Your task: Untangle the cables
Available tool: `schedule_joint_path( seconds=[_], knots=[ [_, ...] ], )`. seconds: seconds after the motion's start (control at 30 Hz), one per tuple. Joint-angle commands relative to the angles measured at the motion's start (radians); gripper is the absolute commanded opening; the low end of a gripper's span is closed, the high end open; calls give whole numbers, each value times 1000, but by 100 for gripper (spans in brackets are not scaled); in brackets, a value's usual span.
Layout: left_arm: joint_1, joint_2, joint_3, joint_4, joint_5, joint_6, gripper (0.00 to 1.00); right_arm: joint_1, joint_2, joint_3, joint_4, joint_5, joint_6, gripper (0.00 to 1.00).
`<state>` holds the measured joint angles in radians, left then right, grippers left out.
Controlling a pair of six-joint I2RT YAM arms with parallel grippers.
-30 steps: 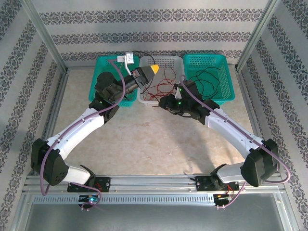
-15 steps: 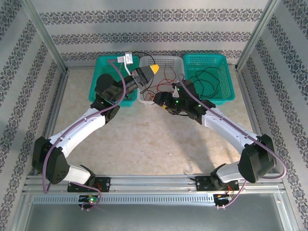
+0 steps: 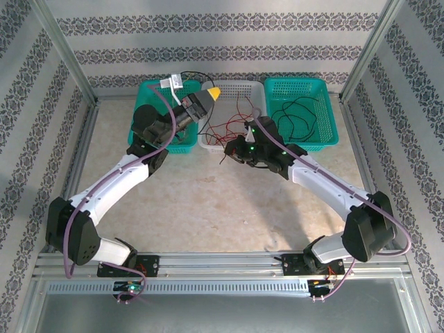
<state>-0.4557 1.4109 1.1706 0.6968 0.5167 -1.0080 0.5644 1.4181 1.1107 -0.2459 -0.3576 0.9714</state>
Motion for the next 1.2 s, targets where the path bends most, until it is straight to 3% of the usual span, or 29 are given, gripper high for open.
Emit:
schedule_joint_path(
  seconds=[0.0,0.13,0.27,0.47,0.67,0.83,0.9,1.03,1.17],
  knots=[
    [52,-76,-3,-183,-134,74,0,-28,-66,-8,-98,56,-72,0],
    [115,-162,2,-557,-435,123,0,-65,-123,-3,-198,115,-145,0],
    [200,-208,-61,-694,-532,42,0,-103,-188,7,-270,173,-200,0],
    [218,-195,-70,-781,-494,37,0,-150,-284,54,-320,230,-262,0],
    [217,-120,-52,-728,-305,18,1,-155,-308,203,-396,318,-352,0],
    [205,-69,-28,-686,-194,27,49,-198,-287,361,-419,332,-391,0],
    [200,-55,-20,-696,-178,36,62,-246,-268,419,-416,303,-389,0],
    [197,-64,-44,-672,-160,45,73,-359,-202,551,-410,223,-373,0],
    [197,-80,-48,-683,-136,75,75,-441,-105,729,-448,251,-411,0]
  ],
)
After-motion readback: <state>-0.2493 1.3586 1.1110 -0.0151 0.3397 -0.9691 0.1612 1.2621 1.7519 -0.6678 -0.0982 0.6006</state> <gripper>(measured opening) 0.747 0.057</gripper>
